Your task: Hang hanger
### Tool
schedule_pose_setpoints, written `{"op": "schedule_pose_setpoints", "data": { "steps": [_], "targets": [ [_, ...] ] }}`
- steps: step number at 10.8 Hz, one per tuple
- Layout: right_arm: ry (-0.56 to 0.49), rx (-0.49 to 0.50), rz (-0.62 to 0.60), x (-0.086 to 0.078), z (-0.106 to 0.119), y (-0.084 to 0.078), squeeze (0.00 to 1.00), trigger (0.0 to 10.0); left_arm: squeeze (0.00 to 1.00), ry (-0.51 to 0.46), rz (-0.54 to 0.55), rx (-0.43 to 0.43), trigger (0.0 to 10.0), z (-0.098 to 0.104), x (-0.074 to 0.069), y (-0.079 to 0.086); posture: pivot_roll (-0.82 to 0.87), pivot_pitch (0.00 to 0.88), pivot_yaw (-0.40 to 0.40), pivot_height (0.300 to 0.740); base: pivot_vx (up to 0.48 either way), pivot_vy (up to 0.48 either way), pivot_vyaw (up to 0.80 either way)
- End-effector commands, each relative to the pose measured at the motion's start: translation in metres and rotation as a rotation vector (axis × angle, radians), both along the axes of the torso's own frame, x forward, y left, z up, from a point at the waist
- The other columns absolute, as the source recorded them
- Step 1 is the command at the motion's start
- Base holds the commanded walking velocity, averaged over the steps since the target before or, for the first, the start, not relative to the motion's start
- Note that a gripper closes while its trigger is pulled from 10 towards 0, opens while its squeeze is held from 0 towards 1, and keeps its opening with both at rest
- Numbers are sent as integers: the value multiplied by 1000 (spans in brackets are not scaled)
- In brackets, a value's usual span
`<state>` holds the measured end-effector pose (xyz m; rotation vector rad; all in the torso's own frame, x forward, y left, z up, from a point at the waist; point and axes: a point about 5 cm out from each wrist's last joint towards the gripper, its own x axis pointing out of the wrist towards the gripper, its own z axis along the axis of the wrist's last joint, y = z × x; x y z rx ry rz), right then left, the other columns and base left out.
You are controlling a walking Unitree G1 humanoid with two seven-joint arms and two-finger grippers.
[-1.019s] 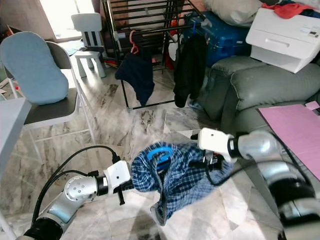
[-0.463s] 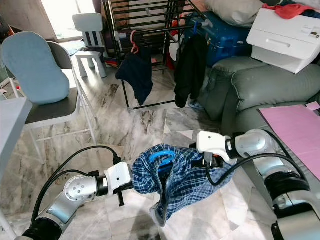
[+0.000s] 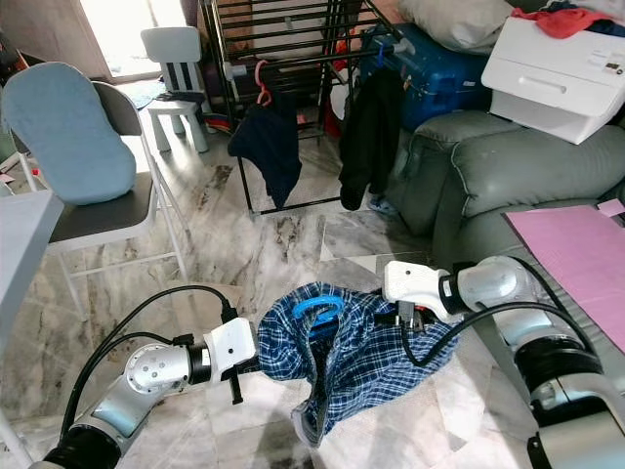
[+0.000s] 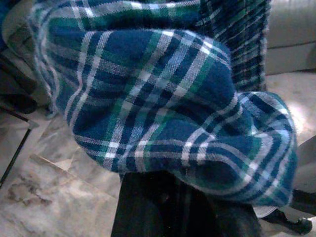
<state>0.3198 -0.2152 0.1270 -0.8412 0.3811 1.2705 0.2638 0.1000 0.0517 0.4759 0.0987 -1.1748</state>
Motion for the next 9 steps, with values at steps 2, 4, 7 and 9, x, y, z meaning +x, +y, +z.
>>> {"op": "schedule_pose_setpoints", "data": {
  "steps": [2, 4, 7, 9],
  "targets": [
    [6, -7, 21, 1, -1, 4, 0, 0, 0, -40, -10, -22, 0, 7, 3, -4, -130, 0, 32, 740, 0, 0, 0],
    [6, -5, 28, 0, -2, 5, 0, 0, 0, -49, 0, -18, 0, 6, 5, -5, -133, 0, 29, 740, 0, 0, 0],
    [6, 1, 32, 0, -3, 6, 0, 0, 0, -105, 48, 34, 0, 4, 12, -2, -135, 0, 26, 740, 0, 0, 0],
    [5, 0, 29, 0, -4, 6, 0, 0, 0, -122, 49, 34, 0, 5, 13, -2, -135, 0, 28, 740, 0, 0, 0]
  ]
}}
